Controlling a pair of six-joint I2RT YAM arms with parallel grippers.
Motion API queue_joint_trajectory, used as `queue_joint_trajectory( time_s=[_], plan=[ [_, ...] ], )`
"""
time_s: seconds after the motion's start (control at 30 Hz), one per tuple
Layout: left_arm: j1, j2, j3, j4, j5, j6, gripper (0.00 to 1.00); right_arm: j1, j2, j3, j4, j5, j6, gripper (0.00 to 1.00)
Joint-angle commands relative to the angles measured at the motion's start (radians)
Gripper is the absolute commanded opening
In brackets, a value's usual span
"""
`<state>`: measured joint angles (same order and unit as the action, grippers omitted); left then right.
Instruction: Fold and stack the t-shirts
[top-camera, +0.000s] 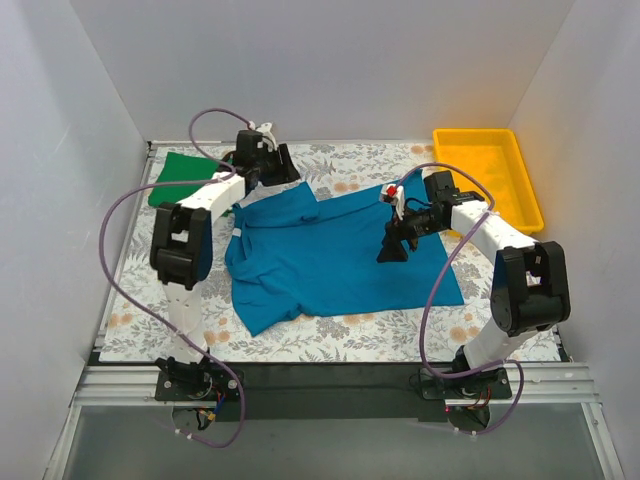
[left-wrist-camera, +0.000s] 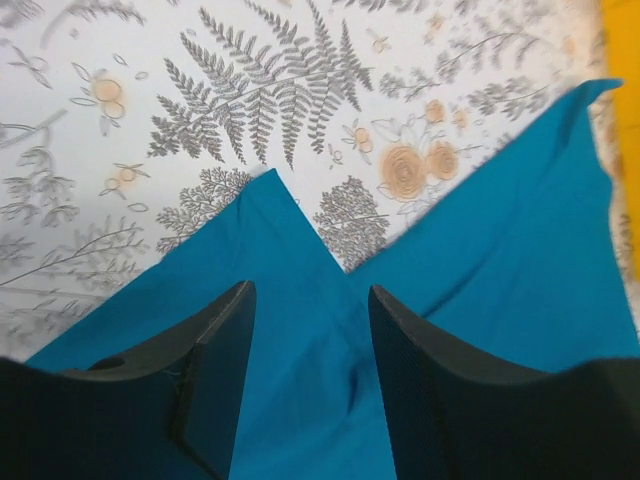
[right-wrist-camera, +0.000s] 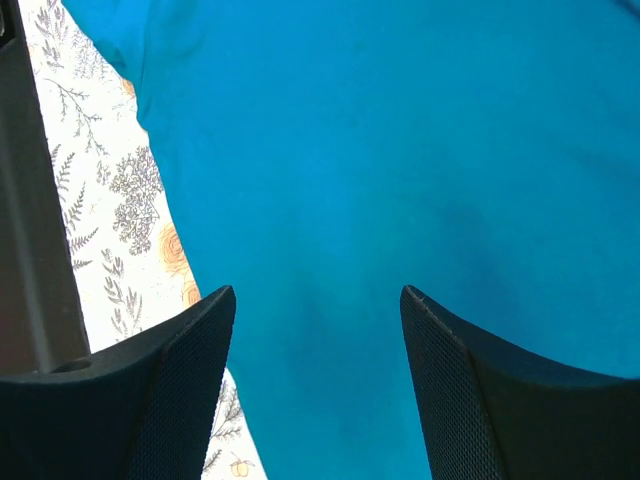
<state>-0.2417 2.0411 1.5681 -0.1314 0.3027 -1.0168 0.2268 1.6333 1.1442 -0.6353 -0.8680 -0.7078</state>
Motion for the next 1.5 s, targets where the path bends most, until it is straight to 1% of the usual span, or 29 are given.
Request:
queue_joint_trajectory(
  time_s=[0.0,0.17,0.2,0.33,0.47,0.53,0.57,0.6,0.7,0.8,0.87,0.97,1.0,1.1,1.13,1.23,1.33,1.47],
  plan=[
    [-0.024,0.109,0.163,-0.091,-0.060,0.014,0.47,-0.044,-0.047,-0.018,0.035,-0.060,0.027,0.73],
    [-0.050,0.275,0.326,-0.183,-0.115,0.055,0.47,-0.092,-0.035,-0.034,0.036,-0.091,0.027,0.73],
    [-0.056,0.290,0.348,-0.194,-0.146,0.063,0.47,-0.095,-0.032,-0.034,0.036,-0.091,0.027,0.73],
    [-0.070,0.350,0.423,-0.229,-0.191,0.095,0.47,-0.099,-0.026,-0.034,0.033,-0.100,0.027,0.73],
    [-0.083,0.386,0.435,-0.250,-0.212,0.124,0.44,-0.104,-0.023,-0.035,0.032,-0.104,0.021,0.73],
    [-0.090,0.392,0.435,-0.264,-0.209,0.148,0.40,-0.113,-0.023,-0.035,0.031,-0.111,0.019,0.73],
    [-0.097,0.396,0.434,-0.267,-0.205,0.155,0.34,-0.115,-0.021,-0.035,0.031,-0.111,0.021,0.73],
    [-0.102,0.396,0.431,-0.272,-0.195,0.161,0.32,-0.118,-0.021,-0.035,0.031,-0.114,0.021,0.73],
    [-0.111,0.386,0.406,-0.275,-0.156,0.175,0.31,-0.136,-0.021,-0.035,0.031,-0.124,0.022,0.73],
    [-0.122,0.380,0.397,-0.278,-0.172,0.195,0.30,-0.152,-0.023,-0.035,0.029,-0.128,0.025,0.73],
    [-0.128,0.383,0.398,-0.289,-0.203,0.210,0.17,-0.162,-0.020,-0.034,0.029,-0.132,0.027,0.73],
    [-0.136,0.384,0.400,-0.292,-0.284,0.222,0.00,-0.173,-0.020,-0.035,0.028,-0.138,0.027,0.72],
    [-0.136,0.383,0.402,-0.292,-0.350,0.224,0.00,-0.176,-0.018,-0.035,0.028,-0.140,0.027,0.72],
    [-0.136,0.347,0.406,-0.268,-0.453,0.215,0.00,-0.185,-0.020,-0.038,0.028,-0.146,0.028,0.72],
    [-0.133,0.335,0.409,-0.240,-0.506,0.213,0.00,-0.190,-0.020,-0.037,0.025,-0.149,0.028,0.72],
    [-0.116,0.303,0.443,-0.208,-0.569,0.192,0.00,-0.193,-0.013,-0.038,0.025,-0.147,0.027,0.72],
    [-0.090,0.300,0.490,-0.203,-0.593,0.172,0.00,-0.195,-0.010,-0.038,0.025,-0.146,0.025,0.72],
    [-0.039,0.309,0.503,-0.200,-0.580,0.127,0.00,-0.195,-0.006,-0.038,0.022,-0.140,0.025,0.72]
  ],
)
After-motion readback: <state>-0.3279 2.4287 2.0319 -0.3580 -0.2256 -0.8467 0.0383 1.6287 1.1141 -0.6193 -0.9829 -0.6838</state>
